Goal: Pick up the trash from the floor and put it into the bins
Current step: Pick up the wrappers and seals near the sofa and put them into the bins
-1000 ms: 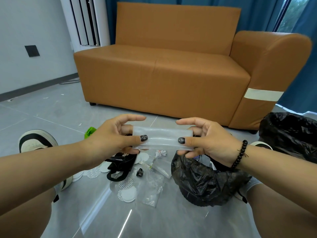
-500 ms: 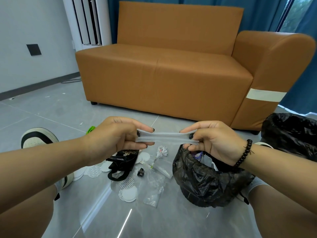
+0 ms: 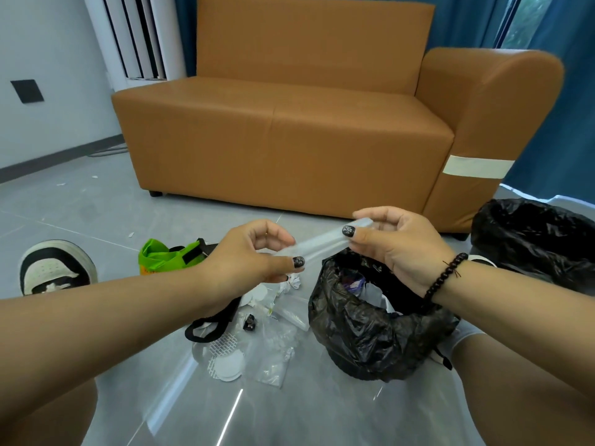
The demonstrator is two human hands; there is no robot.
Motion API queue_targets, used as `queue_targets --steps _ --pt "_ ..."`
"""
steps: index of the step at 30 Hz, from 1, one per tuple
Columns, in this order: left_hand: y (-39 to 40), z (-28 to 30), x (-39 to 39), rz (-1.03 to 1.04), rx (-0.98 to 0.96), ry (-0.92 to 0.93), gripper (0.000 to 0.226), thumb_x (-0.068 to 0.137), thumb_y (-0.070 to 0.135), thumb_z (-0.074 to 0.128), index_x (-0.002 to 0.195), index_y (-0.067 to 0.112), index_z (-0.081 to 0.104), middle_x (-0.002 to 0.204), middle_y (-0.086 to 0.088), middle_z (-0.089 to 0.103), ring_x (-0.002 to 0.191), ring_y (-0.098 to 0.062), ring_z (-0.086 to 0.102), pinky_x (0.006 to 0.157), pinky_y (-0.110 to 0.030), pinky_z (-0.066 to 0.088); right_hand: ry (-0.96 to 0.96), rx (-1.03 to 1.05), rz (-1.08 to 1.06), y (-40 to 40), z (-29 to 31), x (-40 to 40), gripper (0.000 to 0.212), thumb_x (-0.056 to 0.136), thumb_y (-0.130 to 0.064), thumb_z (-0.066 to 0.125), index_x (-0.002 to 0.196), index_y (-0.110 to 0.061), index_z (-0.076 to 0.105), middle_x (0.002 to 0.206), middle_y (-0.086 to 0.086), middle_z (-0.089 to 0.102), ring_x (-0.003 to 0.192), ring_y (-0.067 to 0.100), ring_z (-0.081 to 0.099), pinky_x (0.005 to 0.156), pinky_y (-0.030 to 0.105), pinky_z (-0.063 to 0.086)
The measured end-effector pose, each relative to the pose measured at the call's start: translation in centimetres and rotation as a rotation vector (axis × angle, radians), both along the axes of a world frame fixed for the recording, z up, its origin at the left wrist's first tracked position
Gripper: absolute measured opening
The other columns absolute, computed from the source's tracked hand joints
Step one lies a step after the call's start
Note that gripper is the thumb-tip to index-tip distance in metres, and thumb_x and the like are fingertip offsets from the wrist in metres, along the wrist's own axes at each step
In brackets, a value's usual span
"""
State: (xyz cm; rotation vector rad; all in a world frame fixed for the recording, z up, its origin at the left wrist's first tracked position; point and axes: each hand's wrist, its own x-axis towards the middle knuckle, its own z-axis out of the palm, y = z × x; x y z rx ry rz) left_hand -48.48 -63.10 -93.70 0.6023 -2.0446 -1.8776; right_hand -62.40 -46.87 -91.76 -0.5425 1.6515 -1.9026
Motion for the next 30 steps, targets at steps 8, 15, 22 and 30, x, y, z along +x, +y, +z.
queue_targets --steps 8,15,22,30 --pt "2.4 -1.3 -4.4 -0.14 -0.013 -0.002 0.025 0.075 -0.005 0.074 0.092 0.01 0.064 0.088 -0.007 0.065 0.072 -0.02 0.063 0.074 -0.035 0.057 0.024 -0.039 -0.128 0.9 -0.5 -1.9 0.026 0.084 -0.001 0.066 0.108 -0.01 0.06 0.088 0.008 0.071 0.078 0.017 0.069 0.06 0.022 0.055" --pt "3.7 -4.6 -8.1 -0.249 -0.487 -0.031 0.039 0.084 0.013 0.07 0.118 0.022 0.054 0.118 0.007 0.056 0.11 -0.003 0.053 0.09 -0.015 0.047 0.392 0.116 -0.303 3.6 -1.8 -5.3 0.023 0.085 0.0 0.065 0.096 -0.019 0.06 0.084 0.005 0.071 0.077 0.017 0.07 0.062 0.026 0.059" --pt "5.0 -8.2 -10.3 -0.083 -0.648 -0.349 0.068 0.086 0.028 0.06 0.143 0.024 0.023 0.147 -0.003 0.01 0.137 -0.027 0.016 0.11 -0.031 0.024 0.648 0.389 -0.357 5.1 -4.8 -8.0 0.023 0.086 -0.008 0.065 0.1 -0.024 0.055 0.085 0.004 0.067 0.072 0.017 0.067 0.063 0.034 0.06" --pt "5.5 -9.3 -10.4 -0.284 -0.601 -0.423 0.052 0.093 0.034 0.045 0.142 0.026 0.028 0.143 0.001 0.013 0.121 -0.021 0.04 0.108 -0.028 0.032 0.92 0.567 -0.062 4.6 -8.8 -7.6 0.022 0.087 -0.012 0.063 0.099 -0.024 0.048 0.092 -0.009 0.059 0.075 0.01 0.06 0.065 0.026 0.052"
